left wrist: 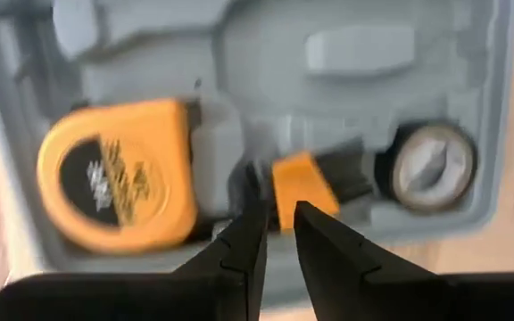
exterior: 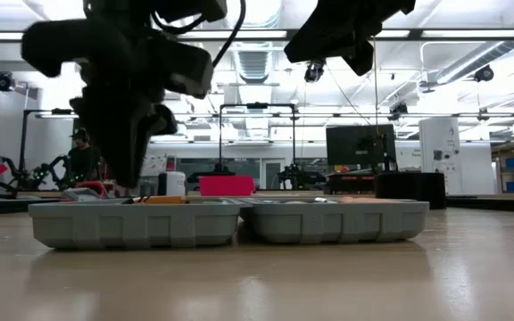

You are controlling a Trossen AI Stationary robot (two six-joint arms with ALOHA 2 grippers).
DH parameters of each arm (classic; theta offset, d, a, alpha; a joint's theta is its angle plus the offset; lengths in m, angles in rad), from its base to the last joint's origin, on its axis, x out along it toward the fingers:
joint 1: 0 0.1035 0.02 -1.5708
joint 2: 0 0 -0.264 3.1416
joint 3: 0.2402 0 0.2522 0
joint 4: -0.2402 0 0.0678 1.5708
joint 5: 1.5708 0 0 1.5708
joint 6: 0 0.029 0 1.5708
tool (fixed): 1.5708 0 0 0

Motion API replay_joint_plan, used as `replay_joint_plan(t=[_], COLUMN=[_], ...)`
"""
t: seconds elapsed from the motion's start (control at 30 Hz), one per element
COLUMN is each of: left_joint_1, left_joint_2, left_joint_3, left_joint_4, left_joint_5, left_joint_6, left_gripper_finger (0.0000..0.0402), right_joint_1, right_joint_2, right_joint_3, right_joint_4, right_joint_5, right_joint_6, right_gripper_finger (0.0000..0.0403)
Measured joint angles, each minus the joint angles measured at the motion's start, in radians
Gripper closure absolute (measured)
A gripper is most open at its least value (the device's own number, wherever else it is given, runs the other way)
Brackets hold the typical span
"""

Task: Prefit tool cases
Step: Put the hex keys into the gray tool box

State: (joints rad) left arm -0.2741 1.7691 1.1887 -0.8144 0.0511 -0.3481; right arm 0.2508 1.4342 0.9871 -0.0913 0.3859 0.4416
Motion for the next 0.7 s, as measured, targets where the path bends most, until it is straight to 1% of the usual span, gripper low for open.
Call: replay_joint_plan(t=[0.13, 0.27, 0.5, 0.7], left_joint_1=[-0.001, 0.000, 0.000, 0.000], left_joint_2=[0.004, 0.009, -0.017, -0.020], left_joint_3=[-0.080, -0.101, -0.051, -0.038], left_joint_4=[0.146, 0.242, 0.192, 0.189], left_joint_5=[0.000, 0.009, 0.010, 0.010], left_joint_6=[0.000, 0.021, 0.137, 0.156], left_gripper_finger=[0.0346, 0.0353, 0.0356, 0.0358], right_joint_1=[0.000, 0.000, 0.000, 0.000], right_joint_2=[0.000, 0.000, 0.000, 0.000], right_joint_3=[0.000, 0.000, 0.000, 0.000], right_joint_4=[0.001, 0.002, 0.004, 0.003], right_joint_5=[0.000, 0.000, 0.000, 0.000], right_joint_6=[0.000, 0.003, 0.003, 0.004], right_gripper_finger=[0.0371, 0.0371, 0.0371, 0.0371])
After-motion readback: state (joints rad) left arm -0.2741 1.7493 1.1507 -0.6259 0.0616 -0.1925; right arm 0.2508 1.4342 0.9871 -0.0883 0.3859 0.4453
